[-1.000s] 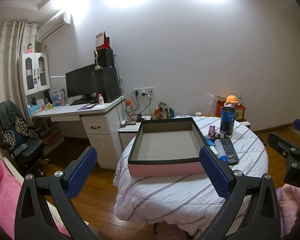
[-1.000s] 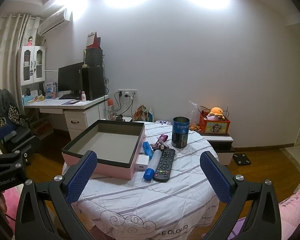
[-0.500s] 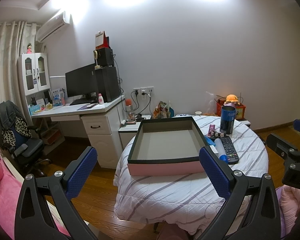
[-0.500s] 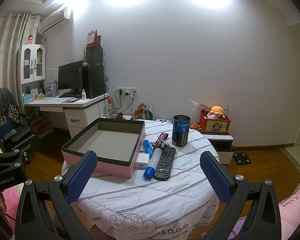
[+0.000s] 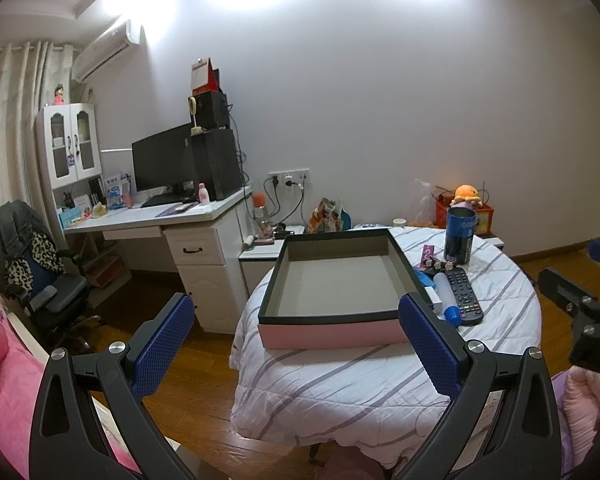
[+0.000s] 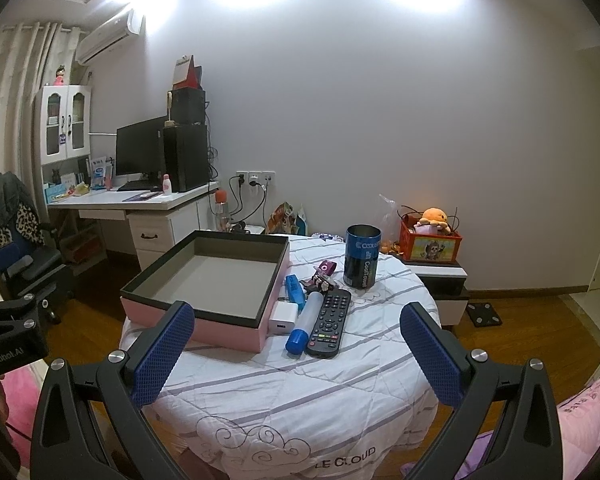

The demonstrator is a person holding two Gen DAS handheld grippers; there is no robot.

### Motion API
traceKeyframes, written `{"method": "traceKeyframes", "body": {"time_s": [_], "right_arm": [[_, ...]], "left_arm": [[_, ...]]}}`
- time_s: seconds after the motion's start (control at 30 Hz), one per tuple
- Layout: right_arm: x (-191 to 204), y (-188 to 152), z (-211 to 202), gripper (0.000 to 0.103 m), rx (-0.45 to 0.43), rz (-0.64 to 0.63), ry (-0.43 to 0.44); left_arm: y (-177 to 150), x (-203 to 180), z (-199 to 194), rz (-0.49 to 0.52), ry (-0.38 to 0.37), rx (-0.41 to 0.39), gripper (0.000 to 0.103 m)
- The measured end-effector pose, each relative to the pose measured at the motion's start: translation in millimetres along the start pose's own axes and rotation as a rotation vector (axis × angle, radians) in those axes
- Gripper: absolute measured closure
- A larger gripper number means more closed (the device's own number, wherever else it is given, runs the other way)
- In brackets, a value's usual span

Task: Organize rigid objects
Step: 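Grasp the pink tray box rim with the left gripper while the right gripper grasps the blue can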

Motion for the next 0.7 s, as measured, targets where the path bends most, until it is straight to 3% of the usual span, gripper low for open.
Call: {"method": "traceKeyframes", "body": {"time_s": [0.13, 0.37, 0.7], "right_arm": [[-11.1, -2.2, 6.7, 0.0, 0.003, 0.028, 0.0], [-26.0, -3.3, 27.2, 0.0, -0.003, 0.077, 0.076], [-55.2, -4.8, 69.3, 0.0, 0.074, 0.118, 0.075]], "left_arm": [[-4.8, 6.9, 16.0, -0.006, 0.005, 0.037, 0.0], [-11.7, 10.8, 55.8, 0.001, 0.001, 0.153, 0.0], [-8.7, -0.4, 110.4, 0.03, 0.015, 0.262, 0.0]]}}
Point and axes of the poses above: each gripper's, at about its wrist camera, not at the fingertips, and z roughly the way its jaws point, x to its left, y to its top, the point moved 10 cm from there along z, roughly the way its jaws point, and after that the axes turned 13 degrees about y, right-handed, at the moved point
